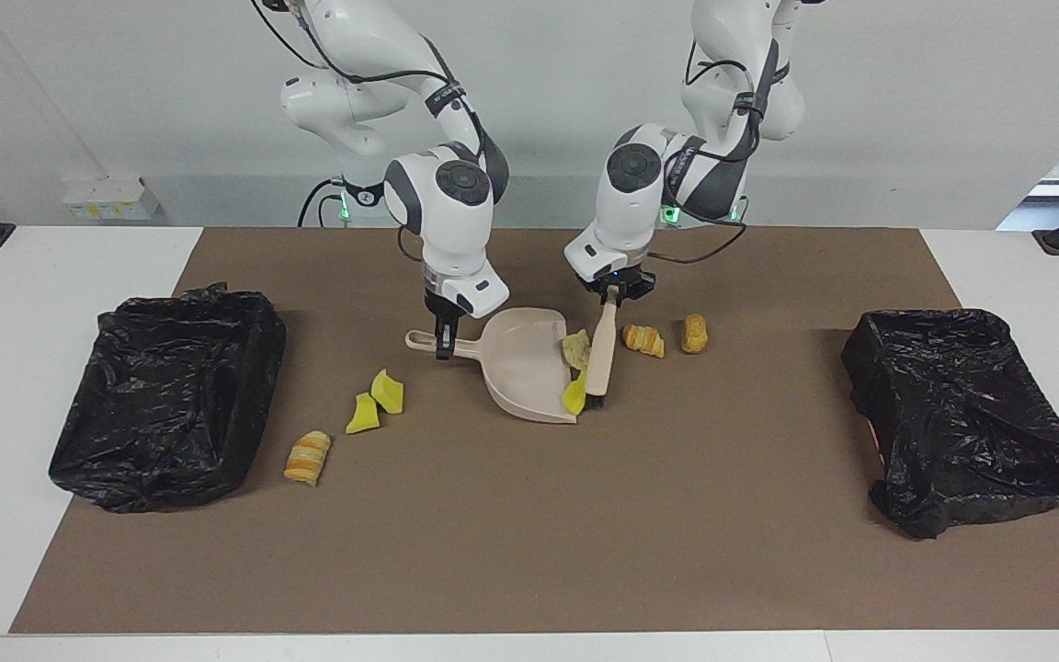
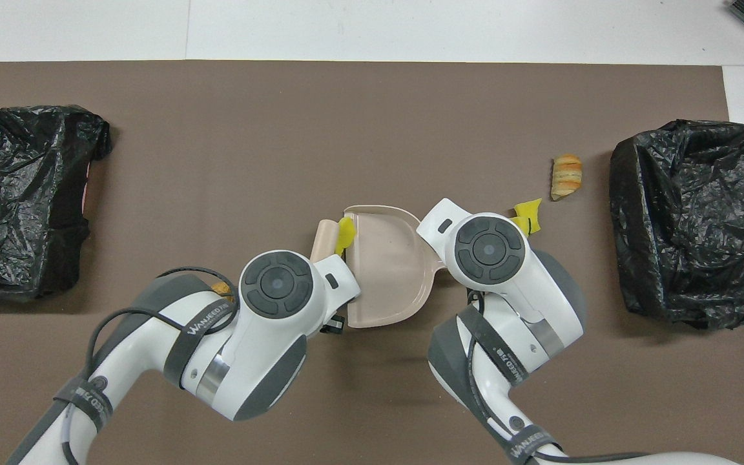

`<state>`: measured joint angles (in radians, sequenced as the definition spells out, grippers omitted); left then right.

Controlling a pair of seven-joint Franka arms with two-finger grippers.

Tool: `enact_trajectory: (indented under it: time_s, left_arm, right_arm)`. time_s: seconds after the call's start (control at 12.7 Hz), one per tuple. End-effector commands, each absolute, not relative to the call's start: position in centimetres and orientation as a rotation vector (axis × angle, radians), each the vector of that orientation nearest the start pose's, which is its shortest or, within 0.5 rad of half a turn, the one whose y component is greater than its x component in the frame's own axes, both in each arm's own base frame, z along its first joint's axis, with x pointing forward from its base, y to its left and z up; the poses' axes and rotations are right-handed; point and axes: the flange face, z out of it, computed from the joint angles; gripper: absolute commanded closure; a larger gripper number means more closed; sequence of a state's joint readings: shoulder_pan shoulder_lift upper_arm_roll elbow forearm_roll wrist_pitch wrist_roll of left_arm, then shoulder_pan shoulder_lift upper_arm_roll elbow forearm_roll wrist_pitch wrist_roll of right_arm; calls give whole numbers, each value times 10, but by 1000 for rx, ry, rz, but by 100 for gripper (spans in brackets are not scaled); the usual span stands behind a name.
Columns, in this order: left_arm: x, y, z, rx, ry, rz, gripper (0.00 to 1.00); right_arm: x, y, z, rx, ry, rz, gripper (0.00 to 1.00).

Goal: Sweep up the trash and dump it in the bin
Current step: 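Sweep the bread and sponge pieces into the dustpan with the left gripper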

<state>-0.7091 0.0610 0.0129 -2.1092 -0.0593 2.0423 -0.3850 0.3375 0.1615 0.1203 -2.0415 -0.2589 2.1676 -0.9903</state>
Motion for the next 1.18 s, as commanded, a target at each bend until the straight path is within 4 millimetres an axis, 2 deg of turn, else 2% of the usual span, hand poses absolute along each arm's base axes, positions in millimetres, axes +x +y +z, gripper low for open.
enact_trajectory:
  time_s: [0.0,0.16,0.24,0.32,0.47,0.63,0.79,1.03,1.11]
  left_arm:
    - [409,-351,420,-3112,358,209,100]
    - [409,-333,447,-3106,320,245,100]
    - [408,-315,465,-3112,285,252,100]
    - [403,-300,470,-3080,260,328,100]
    - [396,-270,464,-3010,77,444,100]
    - [400,-232,451,-2975,-95,454,100]
    - [395,-197,439,-2934,-246,450,100]
    - [384,-153,422,-2879,-363,392,100]
    - [380,-146,417,-2871,-393,393,100]
  right_arm:
    - [524,247,356,2080,2087,-88,100]
    - [524,247,356,2082,2086,-88,100]
    - [524,247,357,2080,2085,-86,100]
    - [524,247,356,2082,2086,-88,100]
    - [524,247,357,2081,2085,-86,100]
    - [524,246,357,2081,2084,-86,100]
    - [524,246,357,2078,2087,-89,100]
    - [521,250,359,2070,2094,-99,100]
    - [519,253,359,2062,2101,-101,100]
